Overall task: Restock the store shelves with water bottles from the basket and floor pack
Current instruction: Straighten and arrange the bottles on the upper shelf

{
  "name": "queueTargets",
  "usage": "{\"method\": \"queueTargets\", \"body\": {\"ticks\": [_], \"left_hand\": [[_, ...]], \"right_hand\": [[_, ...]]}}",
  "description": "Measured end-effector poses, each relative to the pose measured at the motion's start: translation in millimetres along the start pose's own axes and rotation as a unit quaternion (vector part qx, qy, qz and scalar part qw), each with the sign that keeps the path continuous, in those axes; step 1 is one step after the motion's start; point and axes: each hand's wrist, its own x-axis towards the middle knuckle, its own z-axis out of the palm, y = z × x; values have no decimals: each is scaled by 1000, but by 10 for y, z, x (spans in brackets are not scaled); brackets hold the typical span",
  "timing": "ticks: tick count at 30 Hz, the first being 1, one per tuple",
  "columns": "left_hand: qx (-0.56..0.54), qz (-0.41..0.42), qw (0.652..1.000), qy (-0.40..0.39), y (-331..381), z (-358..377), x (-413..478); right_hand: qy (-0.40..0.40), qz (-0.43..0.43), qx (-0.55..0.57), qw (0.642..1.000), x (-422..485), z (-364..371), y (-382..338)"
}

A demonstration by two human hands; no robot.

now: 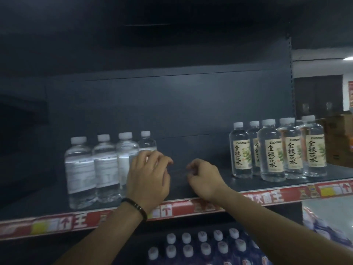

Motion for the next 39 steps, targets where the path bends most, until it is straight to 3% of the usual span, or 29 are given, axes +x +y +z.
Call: {"method": "queueTargets", "body": {"ticks": [4, 8, 15, 19, 27, 35, 39], "left_hand": [[45, -21, 999, -16, -372, 9, -314], [8, -87, 996, -36, -473, 124, -477], [14, -131, 991, -26, -474, 140, -509], [3, -131, 991, -29, -488, 160, -509], [2, -120, 992, -32, -514, 202, -512], [40, -8, 998, -52, -387, 167, -415], [-73, -87, 990, -81, -67, 121, -214]], "right_hand": [[-16, 16, 64, 998, 164, 475, -319], [-47, 27, 101, 993, 440, 829, -537], [-76, 20, 169, 983, 825, 1184, -529], [-47, 15, 189, 981, 863, 1266, -494], [20, -4, 153, 988, 668, 1046, -456], [70, 18, 108, 992, 360, 507, -346], [85, 22, 103, 991, 297, 320, -236]]}}
